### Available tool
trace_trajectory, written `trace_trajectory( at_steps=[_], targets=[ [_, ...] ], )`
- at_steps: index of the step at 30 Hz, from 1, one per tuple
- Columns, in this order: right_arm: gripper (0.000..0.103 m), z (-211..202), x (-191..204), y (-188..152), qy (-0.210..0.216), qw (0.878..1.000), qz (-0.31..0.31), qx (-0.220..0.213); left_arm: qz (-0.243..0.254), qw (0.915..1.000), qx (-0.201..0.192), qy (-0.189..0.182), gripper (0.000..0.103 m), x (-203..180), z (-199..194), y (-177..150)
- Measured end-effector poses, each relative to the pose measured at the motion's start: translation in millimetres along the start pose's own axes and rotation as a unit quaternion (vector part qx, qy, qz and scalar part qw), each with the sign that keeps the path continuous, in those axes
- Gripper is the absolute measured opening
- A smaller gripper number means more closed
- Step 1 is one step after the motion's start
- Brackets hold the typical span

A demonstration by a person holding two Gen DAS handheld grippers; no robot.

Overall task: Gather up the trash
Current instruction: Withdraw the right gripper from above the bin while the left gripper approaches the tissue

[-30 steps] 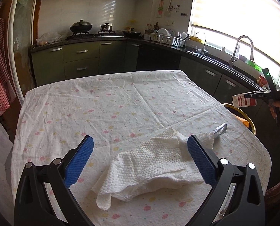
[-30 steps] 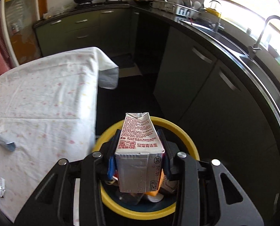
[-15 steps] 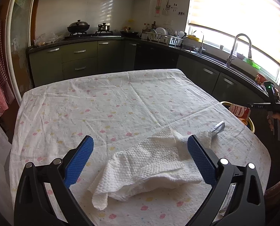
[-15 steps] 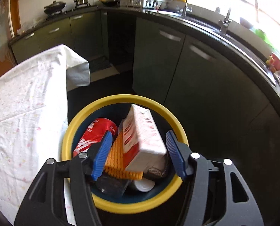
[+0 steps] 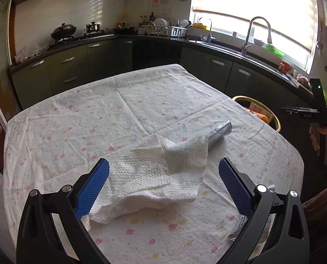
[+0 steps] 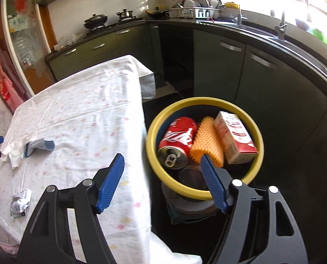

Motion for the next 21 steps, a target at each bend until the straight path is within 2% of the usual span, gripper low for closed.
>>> trace_trajectory(
  at_steps=[3, 6, 8, 10, 14, 17, 19, 20, 21],
  targets=[
    [0.069, 0, 12, -6, 0.016, 1.0, -0.004, 0.0, 0.026, 0.9993, 0.022, 0.018, 0.098, -9, 4, -5],
    [0.069, 1, 18, -13, 0.034, 0.999, -0.001, 0.009, 0.028, 0.9984, 0.039, 0.032, 0.097, -6, 7, -11],
    [0.07, 2, 19, -16, 0.037, 0.999, 0.003, 0.009, 0.024, 0.9982, 0.046, 0.031, 0.09, 0, 7, -15],
    [0.07, 2, 18, -19, 0.042, 0.999, 0.009, 0.013, 0.019, 0.9974, 0.061, 0.035, 0.079, 5, 10, -20],
    [0.071, 4, 18, -23, 0.047, 0.999, 0.017, 0.019, 0.017, 0.9959, 0.078, 0.043, 0.067, 13, 18, -26],
    [0.071, 5, 17, -25, 0.05, 0.998, 0.018, 0.02, 0.022, 0.9949, 0.088, 0.045, 0.054, 15, 21, -30],
    [0.071, 5, 17, -25, 0.05, 0.998, 0.019, 0.02, 0.022, 0.9941, 0.095, 0.048, 0.035, 16, 22, -32],
    [0.071, 6, 17, -25, 0.05, 0.998, 0.019, 0.02, 0.02, 0.9941, 0.096, 0.047, 0.029, 17, 22, -33],
    [0.071, 6, 17, -25, 0.051, 0.998, 0.019, 0.021, 0.017, 0.9941, 0.095, 0.049, 0.018, 18, 21, -33]
  ],
)
Point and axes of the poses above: each gripper's, at about its wrist camera, not at the fingertips, and z roughly the way its jaws point, x to its left, y to its top, the point moved 3 cm from there along z, roughly the way its jaws point, and after that the axes turned 14 degrees about -x, right-handed, at the moved point
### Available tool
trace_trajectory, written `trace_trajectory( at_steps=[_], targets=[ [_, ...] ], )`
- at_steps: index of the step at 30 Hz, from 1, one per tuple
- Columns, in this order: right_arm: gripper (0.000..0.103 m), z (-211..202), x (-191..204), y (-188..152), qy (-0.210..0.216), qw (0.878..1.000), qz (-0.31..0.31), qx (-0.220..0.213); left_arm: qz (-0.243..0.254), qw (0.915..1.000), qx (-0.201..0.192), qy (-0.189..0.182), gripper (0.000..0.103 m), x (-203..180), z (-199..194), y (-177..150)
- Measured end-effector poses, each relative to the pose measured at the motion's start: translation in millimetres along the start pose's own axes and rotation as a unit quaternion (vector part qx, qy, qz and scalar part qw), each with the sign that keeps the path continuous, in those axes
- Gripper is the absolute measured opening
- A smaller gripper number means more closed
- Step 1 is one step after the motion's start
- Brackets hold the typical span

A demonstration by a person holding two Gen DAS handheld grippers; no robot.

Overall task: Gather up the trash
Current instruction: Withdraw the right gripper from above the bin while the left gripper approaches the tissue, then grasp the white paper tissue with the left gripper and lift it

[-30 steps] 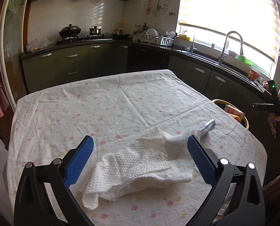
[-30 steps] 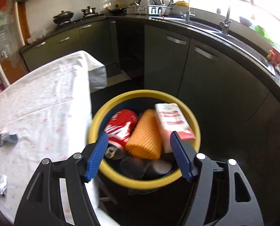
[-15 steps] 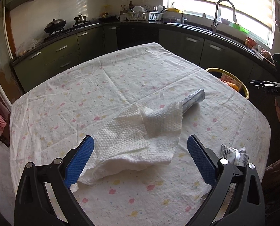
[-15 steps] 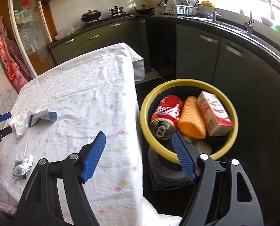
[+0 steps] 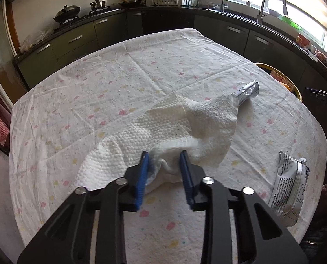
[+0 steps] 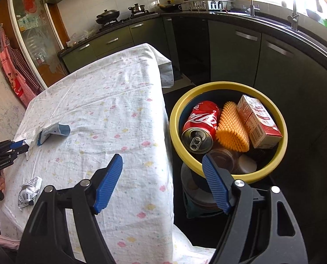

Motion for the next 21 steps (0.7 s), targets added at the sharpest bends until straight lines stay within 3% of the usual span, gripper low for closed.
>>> trace_trajectory(
  at_steps=[6, 16, 21],
  targets=[
    [0.073, -2, 5, 1, 0.003, 1.0, -0.005, 0.0, -0.009, 0.9997, -0.003, 0.023, 0.007, 4, -12, -1],
    [0.073, -2, 10, 0, 0.005, 1.0, -0.008, 0.001, -0.015, 0.994, -0.074, 0.08, 0.006, 3, -81, 33],
    [0.073, -2, 14, 0, 0.013, 1.0, -0.007, 0.0, -0.014, 0.9929, -0.083, 0.084, 0.006, -1, -101, 55]
  ],
)
Point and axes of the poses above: each gripper's, at about its wrist camera, not at the fingertips, and z roughly the way its jaws point, x to its left, y to its top, the point moved 3 cm from there along z, roughly the way its jaws point, and after that the axes turned 14 degrees about -x, right-handed, at the moved point
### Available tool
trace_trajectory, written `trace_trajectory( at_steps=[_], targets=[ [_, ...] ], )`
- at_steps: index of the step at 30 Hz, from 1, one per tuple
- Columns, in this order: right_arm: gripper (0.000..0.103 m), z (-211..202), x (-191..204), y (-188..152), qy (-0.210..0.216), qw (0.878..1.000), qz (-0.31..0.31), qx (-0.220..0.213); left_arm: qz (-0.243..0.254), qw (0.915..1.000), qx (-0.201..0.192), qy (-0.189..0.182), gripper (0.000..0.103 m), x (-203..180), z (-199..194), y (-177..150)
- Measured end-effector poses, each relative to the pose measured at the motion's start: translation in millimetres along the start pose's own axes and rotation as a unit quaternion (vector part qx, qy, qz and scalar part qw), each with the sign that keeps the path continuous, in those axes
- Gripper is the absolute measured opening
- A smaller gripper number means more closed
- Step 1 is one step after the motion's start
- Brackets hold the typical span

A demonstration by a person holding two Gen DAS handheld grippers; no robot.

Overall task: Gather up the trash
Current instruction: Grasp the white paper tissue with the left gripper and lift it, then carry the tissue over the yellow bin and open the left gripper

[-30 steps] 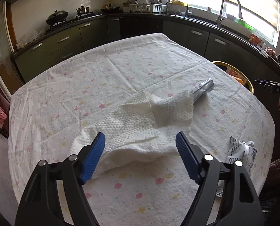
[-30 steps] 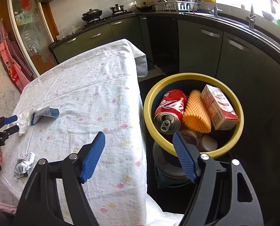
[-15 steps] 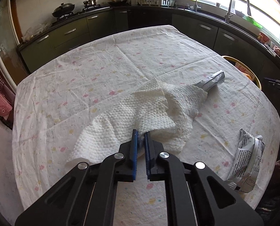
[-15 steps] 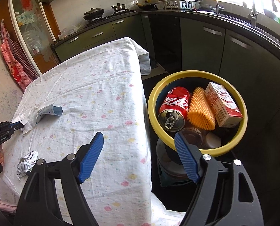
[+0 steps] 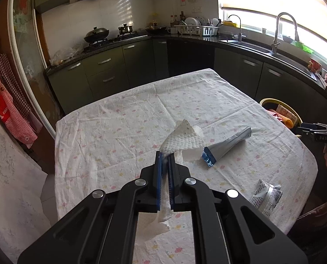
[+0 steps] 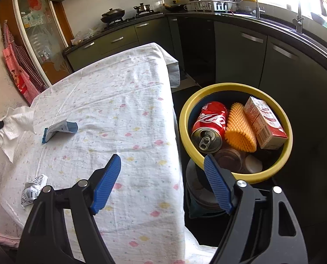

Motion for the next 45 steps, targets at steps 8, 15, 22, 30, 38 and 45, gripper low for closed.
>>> trace_trajectory(
  at_steps=[8, 15, 22, 30, 38, 45],
  targets=[
    [0.074, -14, -10, 5, -0.009, 1.0, 0.005, -0.017, 0.003, 0.9997, -0.011, -0.02, 0.006, -24, -8, 30],
    [0.075, -32, -43, 6, -0.043, 0.998, 0.027, -0.041, 0.039, 0.9955, -0.034, -0.08, 0.006, -81, -9, 71],
    [0.075, -42, -86, -6, -0.071, 0.994, 0.065, -0.046, 0.064, 0.9823, -0.038, -0.172, 0.006, -166, 18, 119],
    [0.075, -52, -134, -24, -0.097, 0.988, 0.11, -0.048, 0.133, 0.9579, -0.016, -0.254, 0.006, -288, 76, 140],
    [0.076, -60, -165, -37, -0.115, 0.982, 0.139, -0.046, 0.157, 0.9449, 0.037, -0.285, 0.006, -390, 165, 138],
    [0.078, -59, -170, -41, -0.114, 0.982, 0.148, -0.04, 0.133, 0.9475, 0.086, -0.278, 0.008, -450, 235, 119]
  ],
)
Point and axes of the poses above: each gripper's, at about its wrist camera, not at the fingertips, and z roughly the way its jaws point, x to its left, y to its top, the point moved 3 cm from there along z, roughly the way its jaws point, and after that the axes turned 14 degrees about -x, right-handed, at the moved point
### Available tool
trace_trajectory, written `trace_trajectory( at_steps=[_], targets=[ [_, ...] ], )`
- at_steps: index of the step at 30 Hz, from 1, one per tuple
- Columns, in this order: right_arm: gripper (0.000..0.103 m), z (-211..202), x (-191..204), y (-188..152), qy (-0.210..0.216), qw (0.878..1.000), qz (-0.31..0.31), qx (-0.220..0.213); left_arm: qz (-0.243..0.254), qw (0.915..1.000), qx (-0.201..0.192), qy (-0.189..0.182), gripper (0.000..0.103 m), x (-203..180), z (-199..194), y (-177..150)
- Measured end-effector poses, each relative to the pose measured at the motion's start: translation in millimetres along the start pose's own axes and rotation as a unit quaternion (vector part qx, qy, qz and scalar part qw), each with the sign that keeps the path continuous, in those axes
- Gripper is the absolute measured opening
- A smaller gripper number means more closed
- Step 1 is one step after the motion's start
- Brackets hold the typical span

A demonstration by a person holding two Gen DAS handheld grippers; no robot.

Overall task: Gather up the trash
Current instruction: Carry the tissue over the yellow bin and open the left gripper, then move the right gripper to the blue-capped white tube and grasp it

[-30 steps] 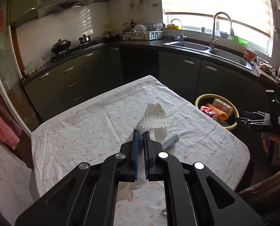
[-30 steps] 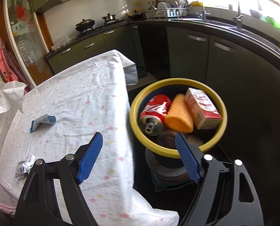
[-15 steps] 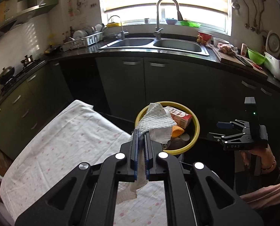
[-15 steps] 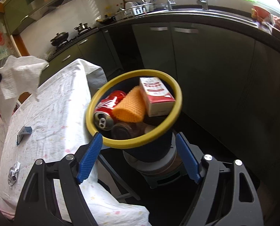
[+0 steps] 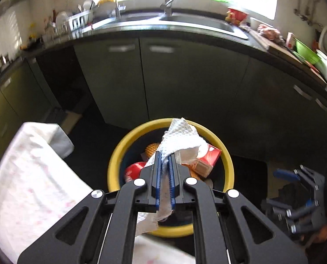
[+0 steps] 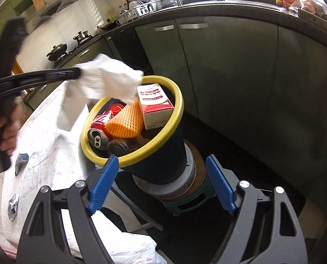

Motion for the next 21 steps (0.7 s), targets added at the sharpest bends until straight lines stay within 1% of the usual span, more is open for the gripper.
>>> trace_trajectory(
  at_steps=[2, 3, 4, 7, 8, 9, 12, 14, 15, 17, 19, 21],
  targets=[
    [0.079, -1, 1, 0, 0.001, 1.0, -0.001, 0.002, -0.031, 0.9994, 0.014, -0.003, 0.024, 1, 23, -1],
    [0.079, -1, 1, 0, 0.001, 1.0, 0.0, 0.002, -0.04, 0.999, 0.019, -0.004, 0.041, 0, 31, -2],
    [0.079, -2, 1, 0, 0.003, 1.0, 0.0, 0.002, -0.042, 0.9989, 0.019, 0.002, 0.053, -1, 37, -1],
    [0.079, -7, 3, 0, 0.006, 1.0, -0.003, 0.0, -0.043, 0.999, 0.004, 0.007, 0.058, 0, 28, -3],
    [0.08, -9, 3, 0, 0.006, 1.0, -0.004, -0.001, -0.048, 0.9988, -0.002, 0.005, 0.06, 0, 19, -2],
    [0.08, -10, 4, 0, 0.006, 1.0, -0.004, -0.002, -0.051, 0.9986, -0.008, 0.003, 0.063, 3, 8, -2],
    [0.081, -12, 3, 0, 0.004, 1.0, -0.004, -0.002, -0.06, 0.9974, -0.039, 0.001, 0.073, 19, -38, -2],
    [0.081, -11, 4, 0, 0.004, 1.0, -0.004, 0.001, -0.078, 0.9947, -0.067, 0.003, 0.08, 33, -79, -7],
    [0.081, -9, 6, 0, 0.005, 1.0, -0.005, 0.004, -0.087, 0.993, -0.08, 0.009, 0.084, 41, -98, -12],
    [0.081, -7, 13, -1, 0.01, 1.0, -0.012, 0.01, -0.102, 0.9893, -0.101, 0.025, 0.086, 59, -135, -23],
    [0.081, -5, 24, -2, 0.019, 0.999, -0.023, 0.015, -0.116, 0.9848, -0.12, 0.049, 0.086, 75, -170, -42],
    [0.081, -2, 41, -2, 0.032, 0.999, -0.038, 0.02, -0.127, 0.9792, -0.134, 0.085, 0.089, 92, -204, -67]
  ],
)
Point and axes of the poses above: each gripper's, at about its wrist camera, not at the fingertips, and z roughly the way its jaws point, x to its left, y to its top, the point moved 3 cm from there along z, roughly the way its jaws point, and after that the axes turned 14 degrees about -x, right-handed, at the moved point
